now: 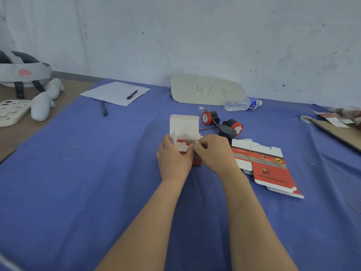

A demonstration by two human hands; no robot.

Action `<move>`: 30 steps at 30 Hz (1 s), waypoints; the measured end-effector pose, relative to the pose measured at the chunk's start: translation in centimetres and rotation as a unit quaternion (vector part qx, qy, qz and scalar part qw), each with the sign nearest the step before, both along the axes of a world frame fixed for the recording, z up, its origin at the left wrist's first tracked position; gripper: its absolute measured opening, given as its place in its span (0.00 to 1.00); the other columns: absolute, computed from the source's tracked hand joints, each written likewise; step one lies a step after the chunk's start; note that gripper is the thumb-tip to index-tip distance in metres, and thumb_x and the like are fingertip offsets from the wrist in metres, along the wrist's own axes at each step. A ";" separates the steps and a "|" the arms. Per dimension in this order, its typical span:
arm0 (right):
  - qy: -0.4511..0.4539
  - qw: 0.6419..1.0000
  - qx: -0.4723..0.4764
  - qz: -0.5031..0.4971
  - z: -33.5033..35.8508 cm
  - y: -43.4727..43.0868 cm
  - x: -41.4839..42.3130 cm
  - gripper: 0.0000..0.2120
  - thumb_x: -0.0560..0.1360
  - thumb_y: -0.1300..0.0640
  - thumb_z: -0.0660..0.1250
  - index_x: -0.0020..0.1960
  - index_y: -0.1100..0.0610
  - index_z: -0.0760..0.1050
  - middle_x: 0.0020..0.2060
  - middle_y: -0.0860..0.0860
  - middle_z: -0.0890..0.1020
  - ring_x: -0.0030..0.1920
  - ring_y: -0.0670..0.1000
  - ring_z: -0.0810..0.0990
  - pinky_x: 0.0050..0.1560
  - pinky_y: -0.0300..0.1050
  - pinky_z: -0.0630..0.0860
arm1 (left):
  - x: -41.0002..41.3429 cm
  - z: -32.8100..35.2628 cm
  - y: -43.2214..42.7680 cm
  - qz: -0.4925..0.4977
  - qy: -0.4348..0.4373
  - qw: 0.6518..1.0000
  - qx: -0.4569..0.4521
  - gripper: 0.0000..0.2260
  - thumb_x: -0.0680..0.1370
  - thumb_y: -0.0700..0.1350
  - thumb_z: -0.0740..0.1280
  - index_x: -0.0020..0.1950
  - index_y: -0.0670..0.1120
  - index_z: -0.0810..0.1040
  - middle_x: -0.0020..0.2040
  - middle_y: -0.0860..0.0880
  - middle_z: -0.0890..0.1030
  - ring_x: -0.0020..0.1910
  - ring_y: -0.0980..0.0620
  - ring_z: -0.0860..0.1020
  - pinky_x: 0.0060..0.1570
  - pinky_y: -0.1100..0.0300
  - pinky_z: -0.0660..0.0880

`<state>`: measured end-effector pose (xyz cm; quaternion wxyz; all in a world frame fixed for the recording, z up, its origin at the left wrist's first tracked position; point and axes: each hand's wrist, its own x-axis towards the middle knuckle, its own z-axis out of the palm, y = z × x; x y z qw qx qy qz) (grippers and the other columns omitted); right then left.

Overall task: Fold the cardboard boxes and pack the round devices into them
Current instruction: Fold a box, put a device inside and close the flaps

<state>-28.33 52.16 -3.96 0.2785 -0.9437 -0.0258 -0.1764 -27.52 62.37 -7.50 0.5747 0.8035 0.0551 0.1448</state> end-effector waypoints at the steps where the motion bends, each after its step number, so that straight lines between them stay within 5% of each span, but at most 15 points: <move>1: -0.001 1.000 0.002 0.000 0.0 0.0 -0.1 0.17 0.76 0.58 0.62 0.30 0.63 0.68 0.34 0.61 0.76 0.32 0.51 0.67 0.36 0.49 0.68 | 0.0 0.0 0.0 0.003 0.001 1.000 0.003 0.29 0.72 0.52 0.73 0.68 0.43 0.67 0.63 0.46 0.74 0.62 0.44 0.71 0.62 0.46 0.71; 7: -0.015 0.985 0.168 -0.043 -0.4 0.0 0.2 0.17 0.77 0.57 0.61 0.34 0.66 0.73 0.30 0.59 0.77 0.30 0.49 0.67 0.33 0.47 0.66 | 0.0 0.2 -0.1 0.022 0.002 0.999 0.030 0.25 0.71 0.50 0.72 0.63 0.44 0.68 0.59 0.46 0.75 0.59 0.44 0.73 0.57 0.46 0.73; 11: -0.020 0.952 0.296 -0.079 -0.9 -0.3 0.7 0.03 0.78 0.57 0.62 0.51 0.56 0.73 0.41 0.51 0.83 0.38 0.46 0.78 0.37 0.39 0.73 | -0.1 0.2 -0.1 0.022 0.004 0.999 0.038 0.28 0.71 0.50 0.72 0.67 0.44 0.67 0.62 0.46 0.74 0.61 0.44 0.72 0.59 0.47 0.73; 13: -0.017 0.943 0.319 -0.095 -1.2 -0.2 1.0 0.05 0.79 0.58 0.63 0.54 0.54 0.69 0.42 0.49 0.81 0.38 0.42 0.76 0.34 0.35 0.69 | -0.1 0.3 -0.1 0.020 0.004 0.999 0.040 0.28 0.71 0.50 0.72 0.68 0.44 0.66 0.62 0.45 0.74 0.61 0.44 0.72 0.59 0.47 0.72; 20: -0.012 0.968 0.226 -0.112 -1.7 -0.1 1.4 0.15 0.78 0.58 0.64 0.63 0.58 0.71 0.60 0.54 0.74 0.52 0.49 0.75 0.49 0.40 0.70 | -0.1 0.2 -0.1 0.017 0.003 0.999 0.044 0.29 0.72 0.50 0.72 0.68 0.43 0.66 0.62 0.45 0.73 0.61 0.43 0.72 0.60 0.46 0.72; 26: -0.035 0.981 0.177 -0.066 -1.3 0.2 1.0 0.10 0.78 0.61 0.63 0.59 0.55 0.75 0.49 0.49 0.80 0.40 0.42 0.75 0.37 0.28 0.69 | 0.0 0.2 -0.1 0.010 0.005 0.999 0.041 0.31 0.72 0.52 0.72 0.70 0.43 0.65 0.64 0.45 0.72 0.62 0.43 0.71 0.61 0.47 0.71; 30: -0.014 0.992 0.116 -0.056 -1.6 0.6 1.0 0.08 0.78 0.60 0.62 0.53 0.52 0.79 0.51 0.52 0.81 0.48 0.49 0.78 0.47 0.42 0.76 | 0.0 0.1 -0.1 0.003 0.007 0.999 0.031 0.32 0.73 0.55 0.71 0.71 0.43 0.64 0.66 0.45 0.71 0.65 0.43 0.69 0.63 0.47 0.69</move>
